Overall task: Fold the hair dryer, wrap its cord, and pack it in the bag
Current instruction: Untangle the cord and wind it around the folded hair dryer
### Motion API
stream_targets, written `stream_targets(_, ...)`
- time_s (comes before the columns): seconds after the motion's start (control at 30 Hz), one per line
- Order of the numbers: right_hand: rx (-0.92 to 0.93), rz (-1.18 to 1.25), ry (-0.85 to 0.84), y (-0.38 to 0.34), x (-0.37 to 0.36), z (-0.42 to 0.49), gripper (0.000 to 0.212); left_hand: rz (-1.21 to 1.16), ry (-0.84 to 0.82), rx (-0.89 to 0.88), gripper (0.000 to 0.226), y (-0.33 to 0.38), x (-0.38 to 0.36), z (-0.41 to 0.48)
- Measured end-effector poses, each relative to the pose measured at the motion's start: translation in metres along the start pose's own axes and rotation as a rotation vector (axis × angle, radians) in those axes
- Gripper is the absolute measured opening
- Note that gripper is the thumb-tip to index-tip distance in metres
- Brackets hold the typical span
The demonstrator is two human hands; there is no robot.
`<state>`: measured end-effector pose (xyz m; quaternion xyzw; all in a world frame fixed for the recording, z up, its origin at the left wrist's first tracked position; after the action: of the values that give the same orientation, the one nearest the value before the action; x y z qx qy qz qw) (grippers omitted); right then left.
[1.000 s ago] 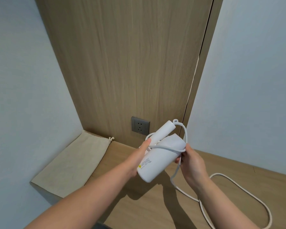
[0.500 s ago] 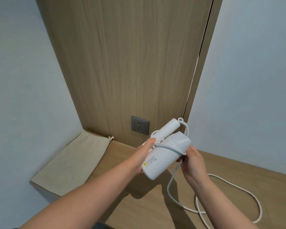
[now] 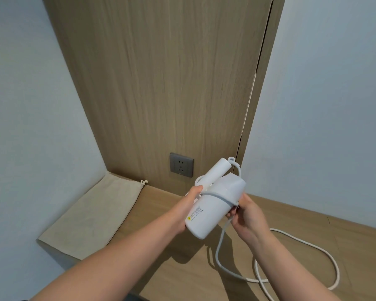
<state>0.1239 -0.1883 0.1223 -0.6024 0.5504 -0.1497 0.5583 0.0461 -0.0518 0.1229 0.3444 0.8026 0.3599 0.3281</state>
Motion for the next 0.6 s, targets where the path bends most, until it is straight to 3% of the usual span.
stream_targets(0.1,-0.121,-0.133,-0.036,-0.004,0.005,-0.003,0.027,0.073,0.032,-0.025,0.05,0.004,0.007,0.001)
stream_targets(0.2,-0.006,-0.428,-0.034,-0.009,0.012,0.0,0.026,0.11,0.06,-0.032,0.047,0.01,0.014,0.0)
stream_targets(0.33,0.177,-0.775,-0.052,-0.004,0.013,-0.005,0.063,0.105,0.085,-0.02,0.056,0.01,0.022,-0.003)
stream_targets(0.43,0.224,-0.9,-0.107,0.002,0.012,-0.013,0.069,0.047,0.098,0.002,0.04,0.009,0.026,-0.002)
stream_targets(0.5,0.222,-0.975,-0.156,0.003,0.009,-0.014,0.059,0.019,0.115,-0.002,0.036,0.01,0.027,-0.001)
stream_targets(0.6,0.251,-1.25,-0.196,-0.006,0.0,-0.017,0.026,0.057,0.144,-0.013,0.038,0.009,0.028,0.001)
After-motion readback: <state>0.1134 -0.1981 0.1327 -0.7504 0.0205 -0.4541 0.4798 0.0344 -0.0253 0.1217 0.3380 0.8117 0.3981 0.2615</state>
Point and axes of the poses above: each hand's wrist, its own z-axis towards the middle knuckle, its own x-axis out of the back of the hand, y = z × x, the point moved 2 cm from there along z, towards the middle knuckle, and after that the axes turned 7 degrees about -z, right-handed, at the moved point
